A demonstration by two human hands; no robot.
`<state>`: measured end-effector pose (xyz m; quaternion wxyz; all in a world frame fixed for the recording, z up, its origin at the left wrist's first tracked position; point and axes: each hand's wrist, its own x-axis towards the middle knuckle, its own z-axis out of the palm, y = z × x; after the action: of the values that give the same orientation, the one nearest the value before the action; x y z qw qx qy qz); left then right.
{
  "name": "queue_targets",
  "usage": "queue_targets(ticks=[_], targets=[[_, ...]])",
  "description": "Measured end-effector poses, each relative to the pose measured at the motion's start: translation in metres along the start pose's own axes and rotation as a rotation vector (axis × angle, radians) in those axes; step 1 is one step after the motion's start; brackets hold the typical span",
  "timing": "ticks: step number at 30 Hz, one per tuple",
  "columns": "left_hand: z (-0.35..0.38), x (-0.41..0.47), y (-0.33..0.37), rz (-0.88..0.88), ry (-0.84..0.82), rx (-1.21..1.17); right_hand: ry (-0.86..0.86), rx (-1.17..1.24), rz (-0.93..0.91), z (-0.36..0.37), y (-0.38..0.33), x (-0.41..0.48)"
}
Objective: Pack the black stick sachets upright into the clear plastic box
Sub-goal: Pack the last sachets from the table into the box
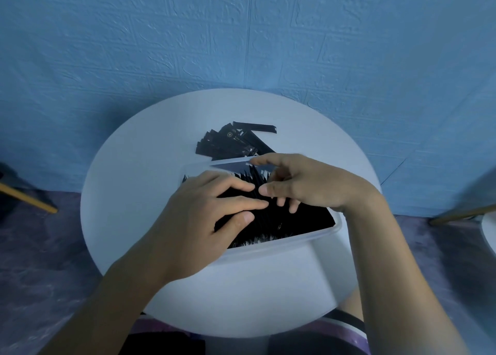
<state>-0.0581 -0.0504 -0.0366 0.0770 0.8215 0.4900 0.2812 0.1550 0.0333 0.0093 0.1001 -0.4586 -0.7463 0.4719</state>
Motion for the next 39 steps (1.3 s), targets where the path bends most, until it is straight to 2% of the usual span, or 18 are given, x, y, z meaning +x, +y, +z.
queue_targets(ticks=[7,14,22,25,28,30,32,36,39], targets=[[-0.002,0.001,0.002,-0.008,-0.01,-0.029,-0.083,0.052,-0.008,-0.005,0.0,-0.001],[-0.005,0.003,0.005,0.008,-0.115,0.085,-0.079,0.127,-0.034,-0.003,0.002,0.0],[-0.01,-0.003,-0.003,-0.002,-0.09,0.062,-0.15,0.174,-0.02,0.008,0.0,0.004],[-0.013,-0.007,-0.005,-0.015,-0.092,0.057,-0.06,0.193,-0.049,0.005,-0.006,0.008],[-0.013,-0.007,-0.004,-0.018,-0.088,0.052,0.147,0.164,-0.143,-0.01,-0.012,0.025],[-0.013,-0.008,-0.004,-0.019,-0.079,0.043,0.248,0.077,-0.199,-0.024,-0.012,0.045],[-0.013,-0.008,-0.003,-0.025,-0.071,0.034,0.267,-0.102,-0.207,-0.038,-0.009,0.069],[-0.013,-0.007,-0.002,-0.03,-0.062,0.037,0.061,-0.572,-0.059,-0.039,0.001,0.119],[-0.014,-0.008,-0.002,-0.033,-0.068,0.033,-0.05,-0.772,0.003,-0.029,0.01,0.144]])
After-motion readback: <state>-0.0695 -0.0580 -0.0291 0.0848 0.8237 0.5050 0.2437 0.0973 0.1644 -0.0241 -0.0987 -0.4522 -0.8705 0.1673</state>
